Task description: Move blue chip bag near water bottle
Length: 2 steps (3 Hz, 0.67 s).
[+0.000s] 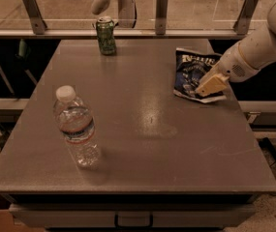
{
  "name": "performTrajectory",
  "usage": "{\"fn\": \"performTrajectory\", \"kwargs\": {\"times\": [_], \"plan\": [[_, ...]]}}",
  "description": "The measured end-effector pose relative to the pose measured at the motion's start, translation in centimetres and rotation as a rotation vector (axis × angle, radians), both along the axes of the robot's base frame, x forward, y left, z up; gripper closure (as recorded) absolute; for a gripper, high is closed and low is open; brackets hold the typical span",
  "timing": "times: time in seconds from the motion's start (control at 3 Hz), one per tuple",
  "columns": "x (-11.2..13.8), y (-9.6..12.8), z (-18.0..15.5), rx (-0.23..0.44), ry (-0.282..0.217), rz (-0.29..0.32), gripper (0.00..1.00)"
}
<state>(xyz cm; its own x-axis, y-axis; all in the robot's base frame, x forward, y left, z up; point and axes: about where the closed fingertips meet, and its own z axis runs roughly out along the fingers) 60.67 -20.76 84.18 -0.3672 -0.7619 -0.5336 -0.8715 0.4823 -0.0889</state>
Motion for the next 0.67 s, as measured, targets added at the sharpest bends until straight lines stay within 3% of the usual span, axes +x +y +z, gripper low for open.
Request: {"fn": "performTrajectory", "kwargs": {"times": [0.33,0.67], "plan": [[-0.7,0.5,0.0,0.011,0.017,0.009,0.88],[-1.3,1.2,1.4,0.019,0.0,0.034,1.0]]}}
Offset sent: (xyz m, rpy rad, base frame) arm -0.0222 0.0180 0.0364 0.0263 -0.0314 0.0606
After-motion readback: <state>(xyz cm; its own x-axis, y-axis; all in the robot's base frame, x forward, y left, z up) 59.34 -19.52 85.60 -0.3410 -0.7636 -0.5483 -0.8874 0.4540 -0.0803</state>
